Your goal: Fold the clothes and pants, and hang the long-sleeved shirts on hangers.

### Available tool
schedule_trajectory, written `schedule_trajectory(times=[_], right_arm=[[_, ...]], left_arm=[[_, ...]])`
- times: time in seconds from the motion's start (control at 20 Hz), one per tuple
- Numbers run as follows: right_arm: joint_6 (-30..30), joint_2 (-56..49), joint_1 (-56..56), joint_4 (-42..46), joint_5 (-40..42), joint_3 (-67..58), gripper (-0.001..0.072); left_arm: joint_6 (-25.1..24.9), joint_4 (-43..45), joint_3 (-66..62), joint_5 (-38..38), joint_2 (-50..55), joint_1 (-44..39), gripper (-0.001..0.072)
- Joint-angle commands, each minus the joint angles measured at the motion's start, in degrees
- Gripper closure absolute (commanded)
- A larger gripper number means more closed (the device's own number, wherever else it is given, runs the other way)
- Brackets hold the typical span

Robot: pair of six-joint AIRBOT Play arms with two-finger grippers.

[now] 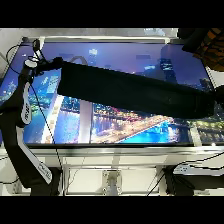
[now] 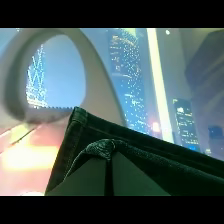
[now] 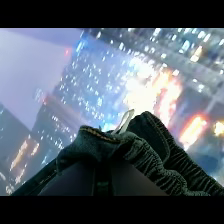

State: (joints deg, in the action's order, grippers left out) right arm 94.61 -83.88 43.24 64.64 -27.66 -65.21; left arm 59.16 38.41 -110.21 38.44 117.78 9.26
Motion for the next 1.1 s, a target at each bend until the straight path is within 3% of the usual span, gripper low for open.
schedule_trajectory(times=[0.0,0.35,0.4,0.45,0.55,0.85,0.9,0.95,1.05], right_arm=[[0.85,-2.64,-0.48,0.61,2.43,0.02,0.0685],[2.05,-9.03,-6.97,-0.52,12.00,0.00,0.0684],[2.43,-9.55,-7.58,-0.52,12.55,-0.07,0.0665],[2.45,-9.84,-7.69,-0.59,12.46,-0.17,0.0596],[2.43,-9.42,-7.28,-0.90,11.56,-0.17,0.0499],[2.25,-4.55,-6.80,2.49,4.94,-2.97,0.0491],[2.14,-3.93,-6.80,3.82,1.75,-4.74,0.0438],[1.77,-3.30,-6.80,5.27,-2.29,-6.88,0.0437],[1.70,-2.14,-6.80,8.46,-10.03,-10.78,0.0436]], left_arm=[[0.02,0.52,-0.79,-3.89,2.10,-0.39,0.0689],[0.02,0.52,-7.56,-8.50,8.70,-3.21,0.0689],[0.00,0.57,-7.63,-9.64,9.20,-3.74,0.0688],[0.02,1.33,-7.65,-9.99,9.33,-3.96,0.0675],[0.09,2.01,-7.69,-9.77,8.94,-4.11,0.0545],[0.07,2.27,-7.69,-7.23,4.39,-2.97,0.0477],[0.28,2.78,-7.69,-4.57,3.72,-2.36,0.0477],[2.75,5.22,-7.67,-1.49,3.28,-1.66,0.0471],[12.87,14.21,-7.67,5.86,3.10,-0.02,0.0341]])
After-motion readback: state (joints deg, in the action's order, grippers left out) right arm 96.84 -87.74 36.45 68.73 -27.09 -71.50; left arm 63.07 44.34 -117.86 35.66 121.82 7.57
